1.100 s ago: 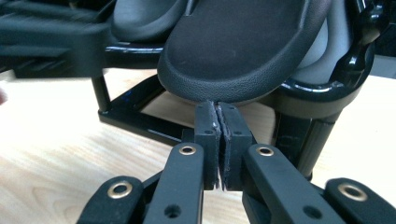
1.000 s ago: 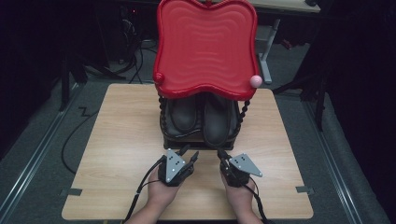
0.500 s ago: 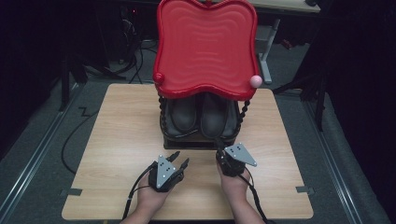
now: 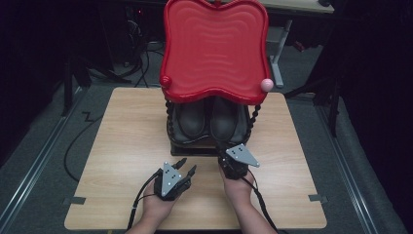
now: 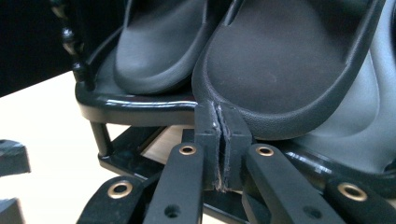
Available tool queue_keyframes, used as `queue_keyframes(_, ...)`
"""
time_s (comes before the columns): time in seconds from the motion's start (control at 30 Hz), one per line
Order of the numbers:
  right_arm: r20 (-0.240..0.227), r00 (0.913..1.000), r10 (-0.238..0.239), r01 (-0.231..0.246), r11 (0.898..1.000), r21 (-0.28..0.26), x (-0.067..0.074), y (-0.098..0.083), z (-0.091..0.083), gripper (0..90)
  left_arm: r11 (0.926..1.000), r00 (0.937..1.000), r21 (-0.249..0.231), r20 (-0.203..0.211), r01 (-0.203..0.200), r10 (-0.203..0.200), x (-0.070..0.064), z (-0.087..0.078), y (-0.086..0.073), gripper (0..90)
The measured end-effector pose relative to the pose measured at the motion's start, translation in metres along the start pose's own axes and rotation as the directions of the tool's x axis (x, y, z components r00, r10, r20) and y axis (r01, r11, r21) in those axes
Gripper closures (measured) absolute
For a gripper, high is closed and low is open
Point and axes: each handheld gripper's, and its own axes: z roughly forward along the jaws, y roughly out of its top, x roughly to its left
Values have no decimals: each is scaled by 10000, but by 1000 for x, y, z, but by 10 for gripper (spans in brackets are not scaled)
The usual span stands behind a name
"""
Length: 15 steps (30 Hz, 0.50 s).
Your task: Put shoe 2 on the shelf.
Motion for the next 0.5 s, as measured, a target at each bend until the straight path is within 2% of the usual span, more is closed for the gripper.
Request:
queue_keyframes(0.23,292,9996,-29,28,10000,32,-7,8,11,874,9998,9996,-193,-293,46,-51,3,-3,0,637)
queue_keyframes(0.5,423,9990,107,-116,9997,199,-16,7,19,873,9992,9973,-386,-725,84,-112,6,-5,-1,710)
